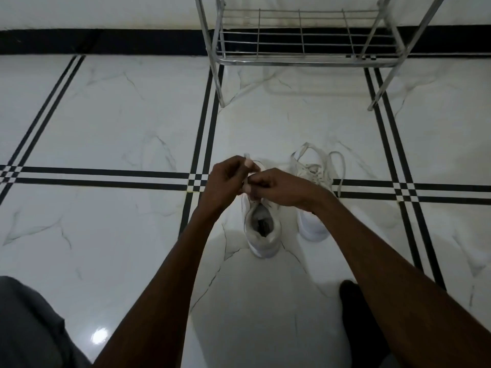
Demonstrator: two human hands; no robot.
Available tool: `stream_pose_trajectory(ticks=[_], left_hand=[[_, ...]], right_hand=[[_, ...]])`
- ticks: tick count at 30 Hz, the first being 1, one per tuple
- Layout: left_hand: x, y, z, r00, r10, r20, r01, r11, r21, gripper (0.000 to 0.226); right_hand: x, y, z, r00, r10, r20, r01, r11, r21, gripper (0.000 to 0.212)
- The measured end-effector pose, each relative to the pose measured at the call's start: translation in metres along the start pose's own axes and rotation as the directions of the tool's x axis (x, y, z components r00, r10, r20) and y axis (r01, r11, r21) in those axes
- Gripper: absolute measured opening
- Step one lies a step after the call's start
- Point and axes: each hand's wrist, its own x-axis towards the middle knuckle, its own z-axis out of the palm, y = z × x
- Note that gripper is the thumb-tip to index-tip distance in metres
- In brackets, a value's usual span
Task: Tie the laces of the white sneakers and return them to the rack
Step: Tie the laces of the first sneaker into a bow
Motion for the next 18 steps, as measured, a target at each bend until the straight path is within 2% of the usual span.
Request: stream_pose_trajectory(ticks=[2, 5, 7, 9, 11, 14, 16, 18], left_hand=[[-0.005, -0.007, 0.002, 0.995, -0.061, 0.081, 0.062, 0.998, -0.014, 0.043], [-0.01, -0.013, 0.005, 0.987, -0.13, 0.09, 0.128, 0.991, 0.025, 0.049], [-0.008, -0.018, 0.006, 0.988, -0.14, 0.06, 0.138, 0.99, 0.031, 0.05], [-0.006, -0.021, 0.008, 0.986, -0.16, 0.04, 0.16, 0.987, -0.009, 0.047], [-0.005, -0.022, 0.01, 0.98, -0.193, 0.055, 0.195, 0.98, -0.043, 0.045], [-0.005, -0.024, 0.01, 0.981, -0.183, 0.063, 0.182, 0.983, 0.021, 0.043], [-0.001, -0.031, 0.002, 0.99, -0.135, 0.037, 0.124, 0.97, 0.209, 0.045], [0.005, -0.046, -0.007, 0.997, -0.051, -0.052, 0.069, 0.883, 0.464, 0.043]], right_hand=[[0.001, -0.002, -0.008, 0.997, -0.028, -0.078, 0.024, 0.998, -0.057, 0.032], [0.002, 0.003, -0.018, 0.979, -0.083, -0.187, 0.039, 0.973, -0.227, 0.035], [0.0, 0.006, -0.021, 0.972, -0.114, -0.206, 0.047, 0.951, -0.306, 0.026], [-0.002, 0.008, -0.021, 0.948, -0.139, -0.287, 0.042, 0.947, -0.319, 0.005], [-0.003, 0.01, -0.015, 0.891, -0.169, -0.421, 0.033, 0.95, -0.31, 0.006], [-0.002, 0.014, -0.009, 0.828, -0.127, -0.547, 0.041, 0.985, -0.166, 0.01], [-0.003, 0.018, -0.009, 0.844, -0.018, -0.535, 0.054, 0.997, 0.051, 0.015], [-0.004, 0.021, -0.009, 0.869, 0.037, -0.494, 0.068, 0.979, 0.193, 0.018]])
